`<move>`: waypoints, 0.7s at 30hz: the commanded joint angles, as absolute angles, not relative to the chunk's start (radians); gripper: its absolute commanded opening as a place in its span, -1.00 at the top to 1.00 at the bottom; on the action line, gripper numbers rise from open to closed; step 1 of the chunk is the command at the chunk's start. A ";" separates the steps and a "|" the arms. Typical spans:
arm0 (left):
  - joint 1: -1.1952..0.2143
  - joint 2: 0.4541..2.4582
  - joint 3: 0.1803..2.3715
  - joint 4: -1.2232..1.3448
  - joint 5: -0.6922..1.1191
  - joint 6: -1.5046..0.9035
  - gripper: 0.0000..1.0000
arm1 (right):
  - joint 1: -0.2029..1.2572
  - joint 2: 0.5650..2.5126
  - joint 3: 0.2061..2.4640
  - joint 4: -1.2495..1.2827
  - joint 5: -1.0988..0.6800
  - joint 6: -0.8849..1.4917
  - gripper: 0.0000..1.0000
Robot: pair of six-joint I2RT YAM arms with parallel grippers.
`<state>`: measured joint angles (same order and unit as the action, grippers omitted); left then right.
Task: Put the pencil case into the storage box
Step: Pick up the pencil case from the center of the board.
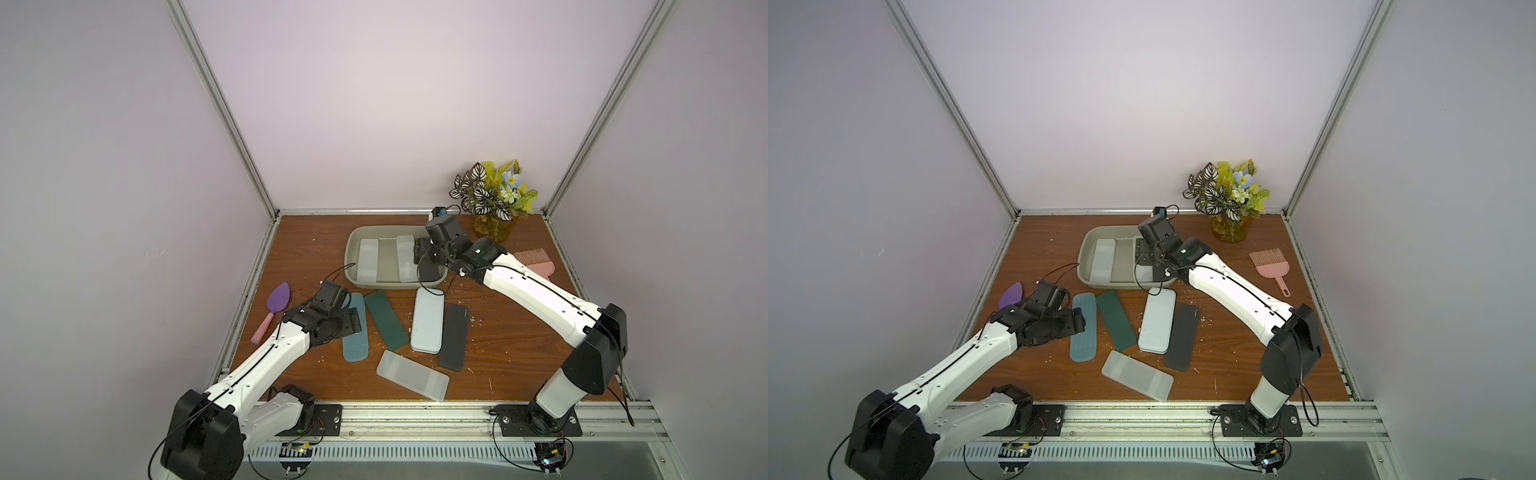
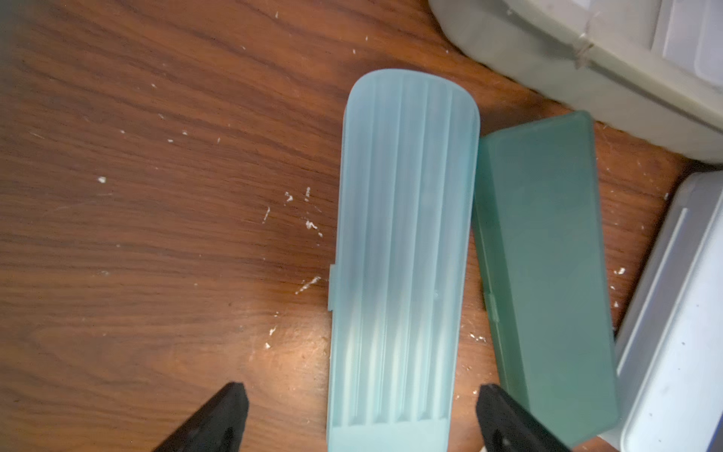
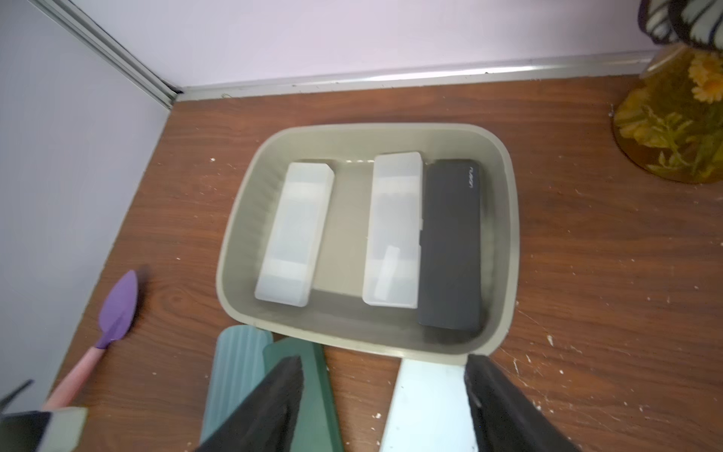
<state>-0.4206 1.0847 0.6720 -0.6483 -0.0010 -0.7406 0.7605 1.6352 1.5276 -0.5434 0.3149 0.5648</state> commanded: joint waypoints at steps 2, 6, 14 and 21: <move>-0.481 1.140 0.691 -0.651 -0.018 -0.794 -0.85 | 0.741 1.549 1.419 -0.499 0.343 0.566 -0.47; -0.514 1.201 0.700 -0.650 -0.045 -0.817 -0.89 | 0.727 1.492 1.339 -0.497 0.338 0.567 -0.50; -0.529 1.249 0.705 -0.621 -0.076 -0.843 -0.98 | 0.686 1.432 1.272 -0.496 0.333 0.560 -0.52; -0.571 1.317 0.701 -0.572 -0.077 -0.871 -1.00 | 0.667 1.412 1.250 -0.487 0.330 0.563 -0.53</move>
